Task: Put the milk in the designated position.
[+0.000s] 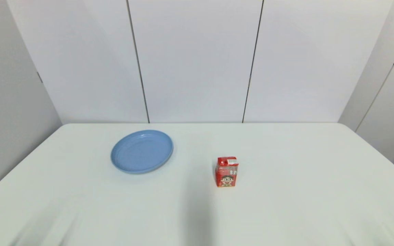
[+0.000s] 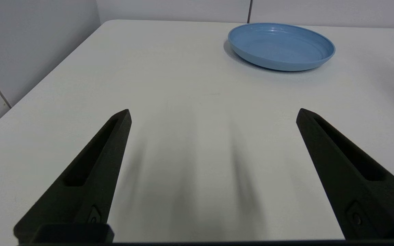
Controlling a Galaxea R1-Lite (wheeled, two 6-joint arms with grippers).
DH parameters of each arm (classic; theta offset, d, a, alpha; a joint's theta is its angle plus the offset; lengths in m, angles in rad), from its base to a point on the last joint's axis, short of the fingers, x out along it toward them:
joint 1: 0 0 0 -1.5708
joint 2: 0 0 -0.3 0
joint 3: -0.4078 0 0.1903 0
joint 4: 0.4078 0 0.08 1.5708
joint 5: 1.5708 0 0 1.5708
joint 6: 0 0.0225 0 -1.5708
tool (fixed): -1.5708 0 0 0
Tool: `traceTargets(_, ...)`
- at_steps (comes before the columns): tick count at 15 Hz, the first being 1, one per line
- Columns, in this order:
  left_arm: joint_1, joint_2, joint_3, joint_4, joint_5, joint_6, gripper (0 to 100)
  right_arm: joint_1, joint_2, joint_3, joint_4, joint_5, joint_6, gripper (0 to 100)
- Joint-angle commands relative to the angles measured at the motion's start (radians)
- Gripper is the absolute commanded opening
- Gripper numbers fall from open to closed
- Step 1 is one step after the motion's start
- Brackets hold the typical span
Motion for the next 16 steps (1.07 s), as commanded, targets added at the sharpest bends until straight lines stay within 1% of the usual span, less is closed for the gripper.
traceTargets(1,0.0,0.001,0.0,0.0,0.0,-0.001,100,0.0,0.001,0.0,0.0,0.0,0.0,100)
traceTargets(12,0.0,0.001,0.0,0.0,0.001,-0.006,100,0.0,0.001,0.0,0.0,-0.001,0.002,100)
traceTargets(13,0.0,0.021,-0.014,0.004,0.003,0.005,100,0.0,0.001,0.0,0.0,-0.001,0.002,100)
traceTargets(16,0.005,0.196,-0.132,-0.014,-0.005,0.126,100,0.0,0.001,0.0,0.0,-0.001,0.003,100)
